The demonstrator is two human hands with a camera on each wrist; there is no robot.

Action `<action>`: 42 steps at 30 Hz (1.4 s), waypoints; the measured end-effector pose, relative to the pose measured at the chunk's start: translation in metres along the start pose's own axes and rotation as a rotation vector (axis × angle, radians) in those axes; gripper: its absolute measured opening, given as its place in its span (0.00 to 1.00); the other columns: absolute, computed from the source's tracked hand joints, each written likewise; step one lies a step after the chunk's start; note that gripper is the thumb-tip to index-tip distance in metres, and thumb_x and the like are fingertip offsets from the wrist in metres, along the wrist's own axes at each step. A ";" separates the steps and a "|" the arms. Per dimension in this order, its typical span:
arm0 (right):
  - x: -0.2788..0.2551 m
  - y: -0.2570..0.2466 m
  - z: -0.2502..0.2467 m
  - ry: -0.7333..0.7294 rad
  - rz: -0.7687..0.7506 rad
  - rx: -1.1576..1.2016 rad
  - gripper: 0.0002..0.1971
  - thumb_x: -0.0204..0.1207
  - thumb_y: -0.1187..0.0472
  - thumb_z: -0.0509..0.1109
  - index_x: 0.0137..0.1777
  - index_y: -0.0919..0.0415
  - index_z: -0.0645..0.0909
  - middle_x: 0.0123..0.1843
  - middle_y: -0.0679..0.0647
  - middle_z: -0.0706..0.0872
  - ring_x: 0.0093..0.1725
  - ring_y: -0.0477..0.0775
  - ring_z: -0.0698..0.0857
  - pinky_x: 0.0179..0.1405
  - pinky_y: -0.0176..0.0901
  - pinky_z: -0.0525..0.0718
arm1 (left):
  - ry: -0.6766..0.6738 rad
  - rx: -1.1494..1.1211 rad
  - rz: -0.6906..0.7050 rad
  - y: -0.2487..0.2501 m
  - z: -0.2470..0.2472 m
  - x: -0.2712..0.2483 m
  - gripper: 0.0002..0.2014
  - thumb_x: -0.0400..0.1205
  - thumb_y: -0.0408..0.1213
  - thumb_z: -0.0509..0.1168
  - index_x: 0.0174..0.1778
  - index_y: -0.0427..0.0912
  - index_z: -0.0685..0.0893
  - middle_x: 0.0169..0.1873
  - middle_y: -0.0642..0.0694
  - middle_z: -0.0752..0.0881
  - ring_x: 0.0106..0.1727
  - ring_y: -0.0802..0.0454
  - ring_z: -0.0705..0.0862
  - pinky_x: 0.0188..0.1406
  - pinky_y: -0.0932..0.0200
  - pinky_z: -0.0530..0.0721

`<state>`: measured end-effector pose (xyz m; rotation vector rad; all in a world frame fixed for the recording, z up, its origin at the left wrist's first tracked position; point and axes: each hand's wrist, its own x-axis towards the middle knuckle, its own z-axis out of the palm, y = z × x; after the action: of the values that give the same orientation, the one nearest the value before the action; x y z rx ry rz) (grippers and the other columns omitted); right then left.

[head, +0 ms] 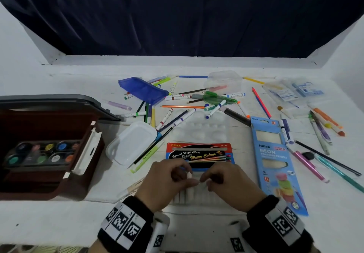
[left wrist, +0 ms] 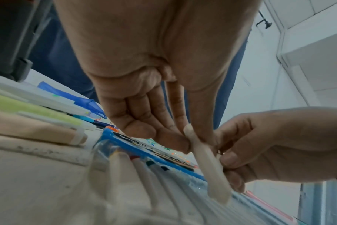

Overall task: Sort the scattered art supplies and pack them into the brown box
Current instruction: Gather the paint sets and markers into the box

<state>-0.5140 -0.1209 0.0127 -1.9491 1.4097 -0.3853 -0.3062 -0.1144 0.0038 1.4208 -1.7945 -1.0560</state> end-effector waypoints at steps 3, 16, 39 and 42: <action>0.005 -0.002 -0.001 -0.025 -0.003 -0.018 0.09 0.74 0.64 0.72 0.49 0.49 0.89 0.39 0.40 0.83 0.44 0.36 0.81 0.44 0.26 0.78 | -0.027 0.071 0.013 0.000 0.003 0.007 0.12 0.70 0.47 0.83 0.42 0.49 0.89 0.32 0.52 0.88 0.35 0.60 0.87 0.36 0.72 0.80; 0.015 0.000 0.000 -0.074 0.038 0.032 0.11 0.70 0.60 0.80 0.51 0.55 0.84 0.40 0.44 0.84 0.37 0.39 0.83 0.36 0.28 0.80 | -0.117 0.337 0.087 -0.008 0.002 0.014 0.21 0.69 0.43 0.83 0.57 0.46 0.90 0.47 0.57 0.86 0.46 0.62 0.86 0.47 0.73 0.82; 0.018 -0.021 0.007 -0.092 -0.036 -0.446 0.13 0.69 0.49 0.78 0.49 0.54 0.87 0.48 0.50 0.88 0.49 0.54 0.86 0.46 0.48 0.86 | -0.195 0.952 0.141 0.014 0.008 0.015 0.16 0.77 0.59 0.70 0.55 0.57 0.88 0.51 0.56 0.85 0.58 0.51 0.80 0.50 0.53 0.68; 0.020 -0.021 0.004 -0.112 -0.047 -0.408 0.14 0.68 0.49 0.78 0.50 0.53 0.84 0.49 0.49 0.88 0.50 0.53 0.86 0.48 0.51 0.86 | -0.205 0.922 0.161 0.014 0.009 0.014 0.14 0.78 0.58 0.70 0.55 0.57 0.88 0.53 0.56 0.85 0.58 0.51 0.80 0.49 0.54 0.69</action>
<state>-0.4898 -0.1344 0.0211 -2.2899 1.4557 -0.0049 -0.3240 -0.1242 0.0109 1.6363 -2.6757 -0.2603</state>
